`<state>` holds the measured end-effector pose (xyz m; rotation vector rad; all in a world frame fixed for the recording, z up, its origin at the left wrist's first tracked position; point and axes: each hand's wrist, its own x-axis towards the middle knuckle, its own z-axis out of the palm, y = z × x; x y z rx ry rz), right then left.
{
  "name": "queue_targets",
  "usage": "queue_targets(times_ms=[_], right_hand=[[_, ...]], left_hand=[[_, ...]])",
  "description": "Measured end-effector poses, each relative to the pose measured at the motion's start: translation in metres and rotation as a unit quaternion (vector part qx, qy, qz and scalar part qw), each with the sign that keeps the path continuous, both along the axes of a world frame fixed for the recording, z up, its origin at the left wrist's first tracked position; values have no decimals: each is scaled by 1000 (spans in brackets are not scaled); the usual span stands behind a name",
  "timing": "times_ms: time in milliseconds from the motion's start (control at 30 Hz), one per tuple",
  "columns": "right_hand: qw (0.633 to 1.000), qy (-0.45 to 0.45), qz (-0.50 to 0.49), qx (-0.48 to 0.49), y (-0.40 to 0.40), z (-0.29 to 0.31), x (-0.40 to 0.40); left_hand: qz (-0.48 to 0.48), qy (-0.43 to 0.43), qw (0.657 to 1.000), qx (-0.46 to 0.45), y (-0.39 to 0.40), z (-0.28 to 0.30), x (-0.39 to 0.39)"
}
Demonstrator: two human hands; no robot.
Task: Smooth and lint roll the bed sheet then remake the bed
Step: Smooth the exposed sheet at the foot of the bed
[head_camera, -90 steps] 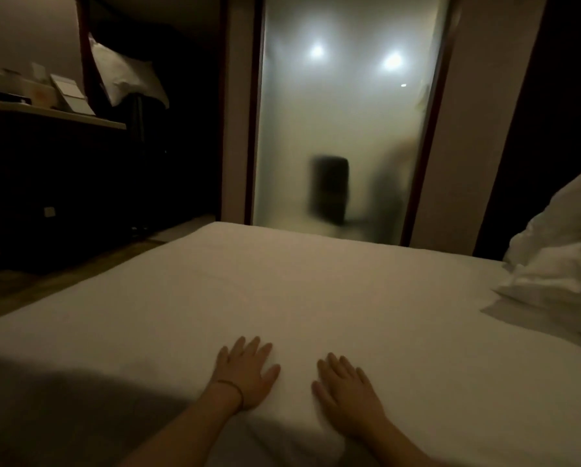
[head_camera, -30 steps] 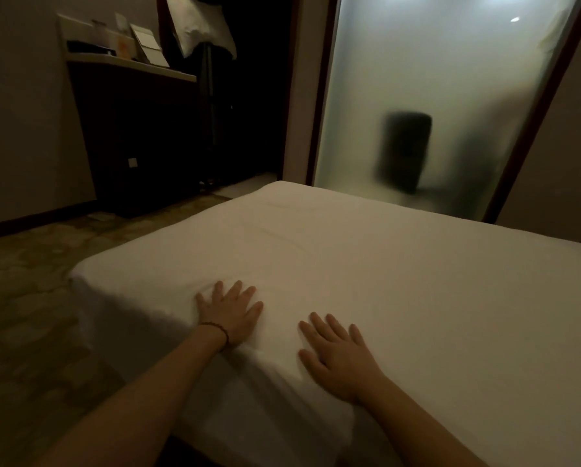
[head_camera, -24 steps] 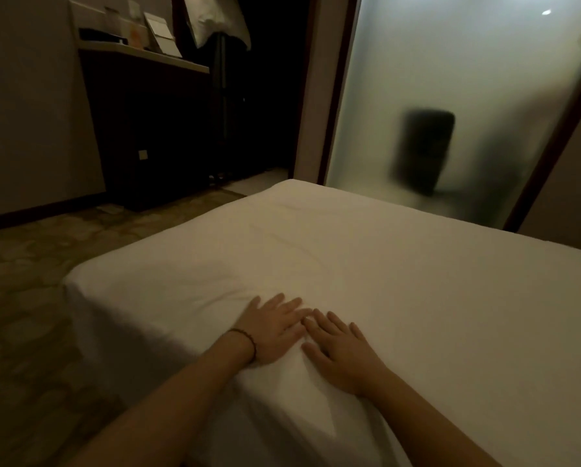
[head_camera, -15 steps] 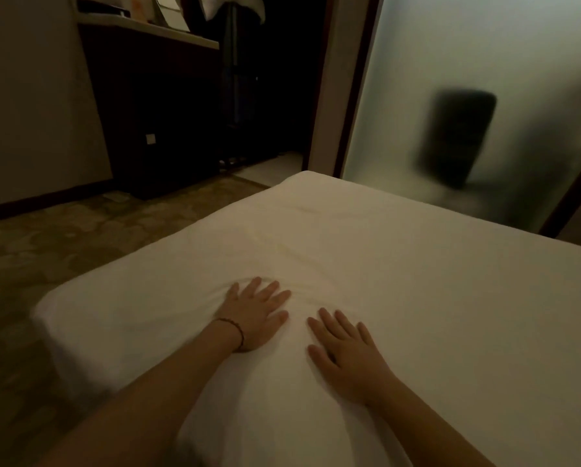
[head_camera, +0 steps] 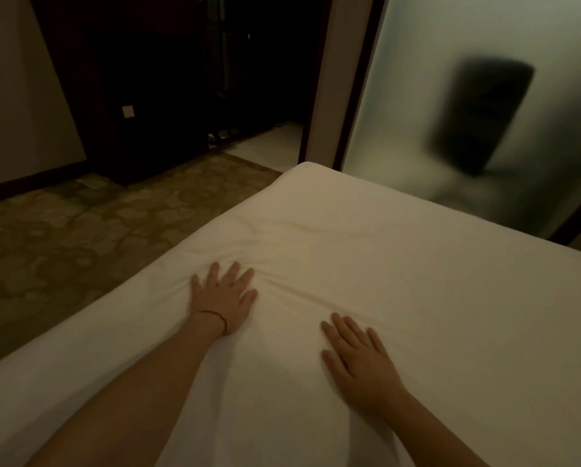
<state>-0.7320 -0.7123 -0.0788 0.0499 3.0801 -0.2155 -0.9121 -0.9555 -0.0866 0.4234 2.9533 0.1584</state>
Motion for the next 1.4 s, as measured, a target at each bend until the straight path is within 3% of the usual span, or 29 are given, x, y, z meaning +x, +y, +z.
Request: queue_targets(times_ms=[100, 233, 300, 567, 633, 767, 867, 1167, 1400], right_hand=[[999, -11, 36, -14, -6, 2, -18], [994, -21, 102, -26, -5, 2, -61], [993, -18, 112, -20, 3, 3, -78], [998, -7, -61, 5, 51, -3, -127], [999, -17, -51, 2, 47, 0, -134], [999, -16, 50, 5, 45, 1, -142], [998, -9, 66, -3, 56, 0, -162], [999, 8, 40, -3, 84, -7, -221], [1000, 24, 7, -11, 116, -12, -288]], left_hand=[[23, 4, 1000, 15, 22, 6, -10], [-154, 34, 987, 27, 62, 2, -6], [-190, 31, 981, 12, 72, -1, -14], [-30, -6, 999, 25, 82, 3, -96], [-18, -19, 999, 19, 91, 8, -103], [-153, 12, 988, 6, 102, 8, -107], [-224, 12, 974, -9, 109, 6, -122], [-102, -3, 995, -8, 147, -1, -187], [-61, -10, 998, 3, 165, -5, -254]])
